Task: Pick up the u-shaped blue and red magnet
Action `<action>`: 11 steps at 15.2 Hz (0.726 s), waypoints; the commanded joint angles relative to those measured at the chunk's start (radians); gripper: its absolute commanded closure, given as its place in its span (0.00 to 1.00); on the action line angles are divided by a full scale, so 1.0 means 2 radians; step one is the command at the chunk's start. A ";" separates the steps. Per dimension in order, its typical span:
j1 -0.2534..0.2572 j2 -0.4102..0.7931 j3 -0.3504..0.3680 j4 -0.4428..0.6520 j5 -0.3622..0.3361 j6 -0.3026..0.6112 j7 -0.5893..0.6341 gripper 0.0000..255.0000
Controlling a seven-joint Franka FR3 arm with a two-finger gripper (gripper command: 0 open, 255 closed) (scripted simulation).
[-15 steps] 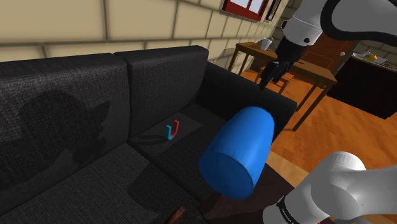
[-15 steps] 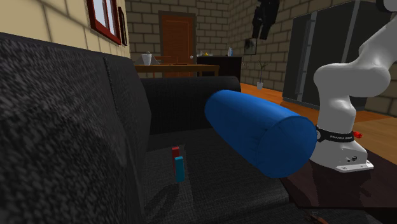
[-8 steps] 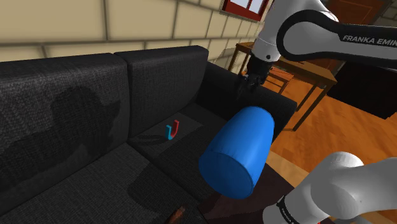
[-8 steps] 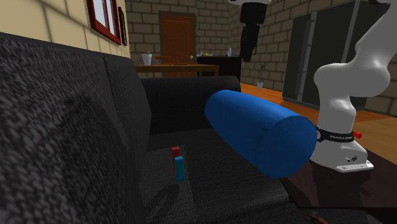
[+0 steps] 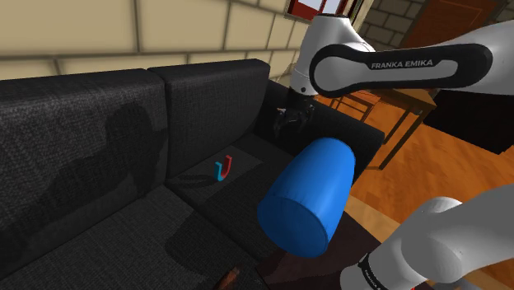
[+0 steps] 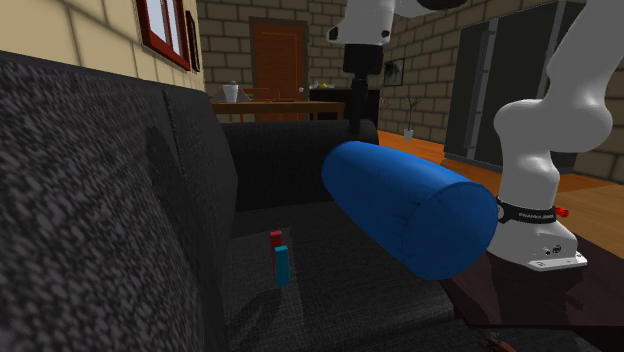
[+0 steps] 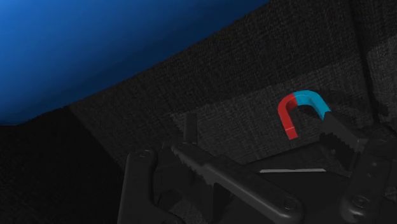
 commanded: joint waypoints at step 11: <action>-0.003 0.231 0.028 0.100 -0.028 0.110 0.132 0.00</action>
